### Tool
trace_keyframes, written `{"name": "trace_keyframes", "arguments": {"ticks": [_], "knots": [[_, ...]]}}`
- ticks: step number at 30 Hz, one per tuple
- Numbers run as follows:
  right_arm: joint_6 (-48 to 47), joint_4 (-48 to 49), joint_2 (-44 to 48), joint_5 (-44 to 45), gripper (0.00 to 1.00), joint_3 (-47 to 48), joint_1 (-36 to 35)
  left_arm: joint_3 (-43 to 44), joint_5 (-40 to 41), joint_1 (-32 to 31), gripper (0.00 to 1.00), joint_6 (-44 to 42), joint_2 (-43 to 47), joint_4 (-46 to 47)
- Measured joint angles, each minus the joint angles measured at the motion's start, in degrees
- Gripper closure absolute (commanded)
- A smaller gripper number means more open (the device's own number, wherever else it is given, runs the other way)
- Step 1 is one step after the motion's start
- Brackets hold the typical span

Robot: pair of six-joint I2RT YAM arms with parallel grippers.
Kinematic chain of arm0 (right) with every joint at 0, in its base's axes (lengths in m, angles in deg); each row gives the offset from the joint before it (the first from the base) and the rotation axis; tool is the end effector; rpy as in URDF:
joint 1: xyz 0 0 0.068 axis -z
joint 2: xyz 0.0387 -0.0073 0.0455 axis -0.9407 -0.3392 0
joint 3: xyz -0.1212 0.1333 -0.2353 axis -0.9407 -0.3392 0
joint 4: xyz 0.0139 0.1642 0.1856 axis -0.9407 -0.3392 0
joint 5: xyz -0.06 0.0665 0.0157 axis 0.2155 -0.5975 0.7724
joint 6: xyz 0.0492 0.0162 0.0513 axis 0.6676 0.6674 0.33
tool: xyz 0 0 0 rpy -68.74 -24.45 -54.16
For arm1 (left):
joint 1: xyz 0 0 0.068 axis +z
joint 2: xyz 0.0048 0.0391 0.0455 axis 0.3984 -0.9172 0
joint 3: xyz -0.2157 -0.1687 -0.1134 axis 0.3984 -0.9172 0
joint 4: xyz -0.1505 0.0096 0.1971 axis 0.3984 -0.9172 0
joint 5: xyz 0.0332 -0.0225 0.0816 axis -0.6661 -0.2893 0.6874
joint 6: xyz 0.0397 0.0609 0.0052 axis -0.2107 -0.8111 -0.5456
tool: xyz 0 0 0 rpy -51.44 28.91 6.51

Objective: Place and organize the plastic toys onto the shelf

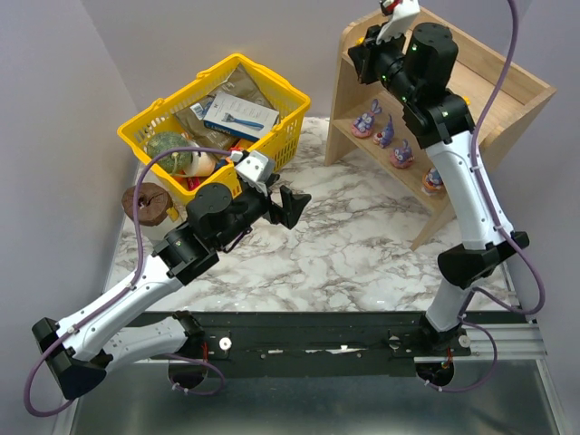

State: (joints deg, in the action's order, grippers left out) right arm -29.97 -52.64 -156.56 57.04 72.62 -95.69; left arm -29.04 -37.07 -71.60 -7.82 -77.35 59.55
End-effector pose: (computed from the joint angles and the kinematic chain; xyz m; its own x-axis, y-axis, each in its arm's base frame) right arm 0.3441 0.1663 0.5735 0.0712 0.0133 -0.9974 -0.4553 0.8901 -0.0206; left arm 0.1454 -0.1553 0.4198 -0.1479 -0.1472 -0.9780 0.6774 0.7054 -0.2086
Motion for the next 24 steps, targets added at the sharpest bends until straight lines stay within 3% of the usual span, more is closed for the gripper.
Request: {"name": "trace_keyframes", "arguments": {"ticks": [24], "knots": [[-0.8, 1.8, -6.9, 7.6, 0.96, 0.3, 0.0, 0.0, 1.6, 0.0, 0.01, 0.0, -1.0, -2.6]]}}
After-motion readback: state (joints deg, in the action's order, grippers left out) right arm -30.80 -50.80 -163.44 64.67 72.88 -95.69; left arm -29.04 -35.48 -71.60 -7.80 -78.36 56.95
